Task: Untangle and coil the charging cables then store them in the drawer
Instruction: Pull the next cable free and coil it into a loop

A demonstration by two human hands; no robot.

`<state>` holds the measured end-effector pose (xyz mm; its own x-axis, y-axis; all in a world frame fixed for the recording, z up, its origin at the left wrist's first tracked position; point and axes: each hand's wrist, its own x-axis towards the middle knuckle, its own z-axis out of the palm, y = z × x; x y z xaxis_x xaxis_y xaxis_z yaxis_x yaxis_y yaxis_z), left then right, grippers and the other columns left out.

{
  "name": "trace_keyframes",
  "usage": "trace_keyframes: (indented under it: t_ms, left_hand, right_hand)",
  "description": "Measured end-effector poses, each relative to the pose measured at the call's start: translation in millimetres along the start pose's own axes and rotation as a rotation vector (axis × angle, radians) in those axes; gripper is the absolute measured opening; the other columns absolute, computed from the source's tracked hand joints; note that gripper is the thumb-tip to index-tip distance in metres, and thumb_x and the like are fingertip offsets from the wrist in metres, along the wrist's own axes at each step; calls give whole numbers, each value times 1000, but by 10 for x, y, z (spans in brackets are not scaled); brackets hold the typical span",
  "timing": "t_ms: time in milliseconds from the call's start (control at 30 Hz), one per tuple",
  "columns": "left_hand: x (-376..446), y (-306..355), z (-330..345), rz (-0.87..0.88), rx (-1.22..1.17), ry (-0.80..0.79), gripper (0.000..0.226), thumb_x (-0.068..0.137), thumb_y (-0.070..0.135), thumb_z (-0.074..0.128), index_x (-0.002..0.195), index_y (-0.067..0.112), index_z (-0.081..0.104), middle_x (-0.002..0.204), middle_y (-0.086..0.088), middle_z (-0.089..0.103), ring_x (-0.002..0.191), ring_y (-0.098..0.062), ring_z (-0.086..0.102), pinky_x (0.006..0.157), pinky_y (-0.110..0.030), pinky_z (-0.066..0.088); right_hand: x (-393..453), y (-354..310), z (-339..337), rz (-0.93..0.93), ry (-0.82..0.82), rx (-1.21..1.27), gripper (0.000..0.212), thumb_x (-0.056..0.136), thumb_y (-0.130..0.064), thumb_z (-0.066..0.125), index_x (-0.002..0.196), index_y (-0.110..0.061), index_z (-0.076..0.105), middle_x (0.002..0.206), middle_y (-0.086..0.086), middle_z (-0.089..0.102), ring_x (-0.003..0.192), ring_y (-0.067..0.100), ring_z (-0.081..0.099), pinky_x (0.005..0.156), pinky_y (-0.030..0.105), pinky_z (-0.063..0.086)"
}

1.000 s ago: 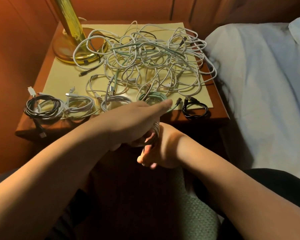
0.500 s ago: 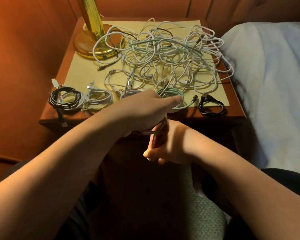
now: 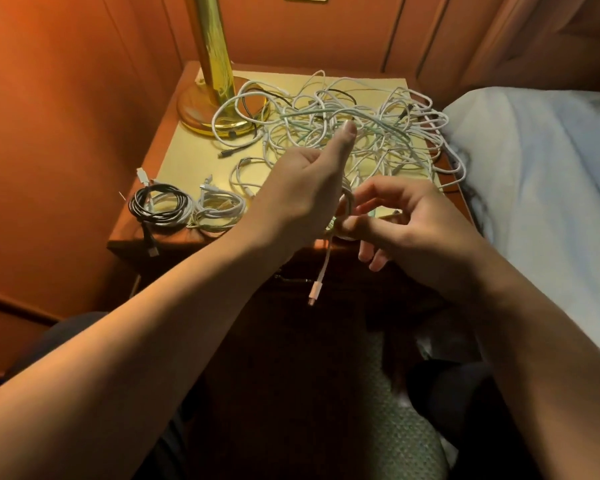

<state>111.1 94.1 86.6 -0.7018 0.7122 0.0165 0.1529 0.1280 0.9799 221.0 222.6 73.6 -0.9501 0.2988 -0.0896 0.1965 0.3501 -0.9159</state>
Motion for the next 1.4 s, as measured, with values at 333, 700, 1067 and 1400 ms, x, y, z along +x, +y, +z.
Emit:
trace_keyframes:
  t_ms: [333,700,1067,1400]
  left_hand:
    - [101,-35,33,118,123,144,64,109,46,41,50,22,38,43,8,36,41,-13,31,54,-40,35]
    - [196,-104,-33,12,66,-34,53,111,43,32,90,2,59,49,9,46,43,-8,39,44,-25,30]
    - [204,-39,-287,-55,164,-4,39,102,54,51,105,18,64,81,-1,71,74,-16,68,67,-38,57]
    - [-8,84,-512,73,304,-201,21,71,38,86,85,22,83,82,4,79,83,-25,74,76,-47,60]
  right_hand:
    - [114,-5,107,10,29,260,14,96,-20,72,104,-8,69,93,5,77,65,21,69,55,33,56]
    - [137,0,12,-17,-200,322,32,99,-31,53,113,-10,72,88,7,60,64,15,36,48,26,38]
    - [130,-42,56,8,-192,414,32,112,-32,38,98,-11,57,63,-8,35,53,11,25,45,25,19]
    - [149,-38,30,-7,20,687,36,112,-25,32,86,-16,54,59,-9,23,49,10,14,42,23,13]
